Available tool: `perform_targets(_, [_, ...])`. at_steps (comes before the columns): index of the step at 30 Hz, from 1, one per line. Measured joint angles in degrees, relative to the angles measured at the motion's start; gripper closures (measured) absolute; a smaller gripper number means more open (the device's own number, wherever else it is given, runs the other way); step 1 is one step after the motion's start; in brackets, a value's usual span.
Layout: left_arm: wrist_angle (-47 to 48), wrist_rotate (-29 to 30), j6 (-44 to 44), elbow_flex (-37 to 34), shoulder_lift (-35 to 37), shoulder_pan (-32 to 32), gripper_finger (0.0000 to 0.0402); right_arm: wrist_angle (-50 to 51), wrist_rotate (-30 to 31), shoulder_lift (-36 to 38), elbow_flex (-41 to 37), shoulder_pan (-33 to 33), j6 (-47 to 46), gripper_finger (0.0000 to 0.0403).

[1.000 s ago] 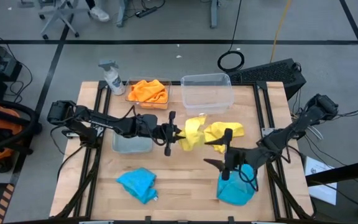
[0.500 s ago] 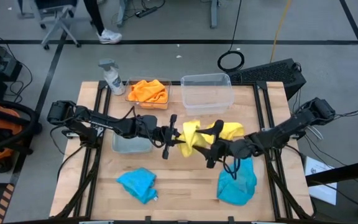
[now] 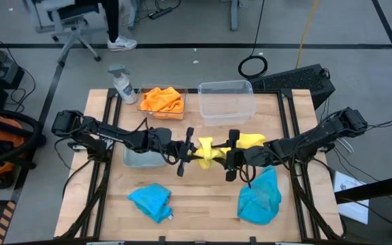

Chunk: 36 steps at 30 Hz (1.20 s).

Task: Sort microfiber towel by color & place in baskets
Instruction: Put the left yellow towel into the right transparent bin

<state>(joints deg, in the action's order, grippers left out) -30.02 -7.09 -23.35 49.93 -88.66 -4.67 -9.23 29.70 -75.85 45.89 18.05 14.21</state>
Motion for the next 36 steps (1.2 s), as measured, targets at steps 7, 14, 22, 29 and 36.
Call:
perform_targets(7, [1.39,-0.03,1.60,0.00,0.00,0.02,0.0335,0.57,0.32,0.00,0.00,0.00,1.31,0.0370])
perform_targets(14, [7.79,0.70,3.50,0.00,2.02,-1.68,0.0201,1.48,1.86,2.96,-0.02,0.04,4.32,0.0384])
perform_targets(22, [16.49,6.77,3.51,0.04,5.10,-2.34,0.0115,3.74,12.10,11.88,-0.02,-2.21,16.11,0.0397])
perform_targets(29, [22.75,12.05,3.50,-0.09,6.68,-2.02,0.0112,4.28,12.01,18.66,0.02,-12.04,21.57,0.0397])
perform_targets(36, [20.94,12.11,3.45,-0.02,6.80,-2.01,0.0112,10.94,-0.25,18.36,0.02,-27.11,14.15,0.0397])
